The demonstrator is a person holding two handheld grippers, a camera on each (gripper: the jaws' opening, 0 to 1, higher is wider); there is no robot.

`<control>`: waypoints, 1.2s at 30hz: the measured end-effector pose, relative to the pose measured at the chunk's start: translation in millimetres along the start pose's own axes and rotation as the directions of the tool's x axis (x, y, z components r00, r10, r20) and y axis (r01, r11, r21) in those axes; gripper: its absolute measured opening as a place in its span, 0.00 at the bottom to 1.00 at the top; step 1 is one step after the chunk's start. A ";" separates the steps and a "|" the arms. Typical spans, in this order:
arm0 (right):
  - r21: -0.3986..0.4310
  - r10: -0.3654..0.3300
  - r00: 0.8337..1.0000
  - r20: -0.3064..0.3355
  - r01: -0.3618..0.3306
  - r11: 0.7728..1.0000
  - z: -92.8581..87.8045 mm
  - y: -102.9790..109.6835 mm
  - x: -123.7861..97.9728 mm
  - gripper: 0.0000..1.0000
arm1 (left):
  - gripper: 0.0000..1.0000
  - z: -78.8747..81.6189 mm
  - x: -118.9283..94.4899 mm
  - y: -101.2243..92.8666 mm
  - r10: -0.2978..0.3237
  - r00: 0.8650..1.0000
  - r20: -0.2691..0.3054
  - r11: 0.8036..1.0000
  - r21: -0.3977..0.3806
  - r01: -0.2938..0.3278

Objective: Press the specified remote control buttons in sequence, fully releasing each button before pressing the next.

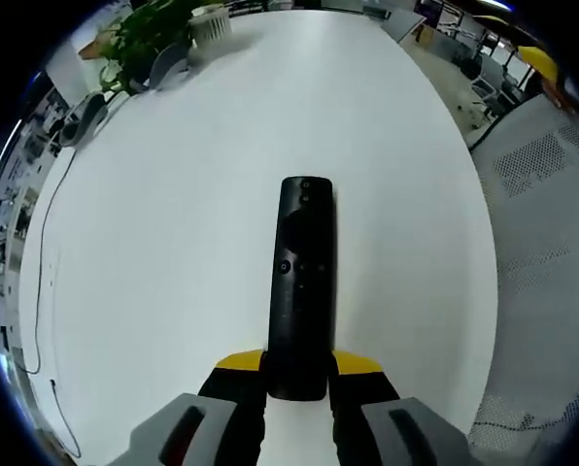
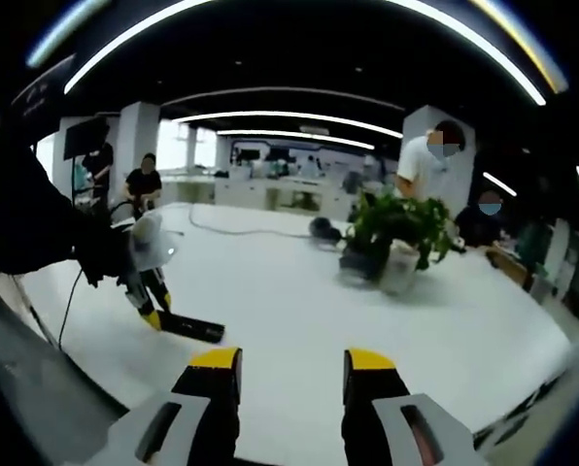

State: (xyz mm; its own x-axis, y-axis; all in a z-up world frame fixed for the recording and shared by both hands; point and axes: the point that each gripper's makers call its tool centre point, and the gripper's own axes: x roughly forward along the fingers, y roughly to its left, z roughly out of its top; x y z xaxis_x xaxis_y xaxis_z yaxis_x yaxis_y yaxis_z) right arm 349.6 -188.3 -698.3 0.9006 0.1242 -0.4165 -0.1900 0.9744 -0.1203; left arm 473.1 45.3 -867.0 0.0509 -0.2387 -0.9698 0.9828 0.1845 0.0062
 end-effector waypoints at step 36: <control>0.000 -0.016 0.999 -0.045 0.016 1.000 -7.8 -3.7 0.8 0.31 | 0.25 3.5 3.4 98.3 0.002 0.998 -0.060 1.000 0.004 -0.001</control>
State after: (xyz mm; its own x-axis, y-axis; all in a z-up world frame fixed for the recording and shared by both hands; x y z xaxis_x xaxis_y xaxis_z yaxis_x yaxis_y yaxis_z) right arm 348.0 -193.3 -705.2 0.8851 0.1000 -0.4546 -0.1753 0.9763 -0.1265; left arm 570.5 59.3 -868.9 0.0419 -0.1810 -0.9826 0.9834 0.1811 0.0086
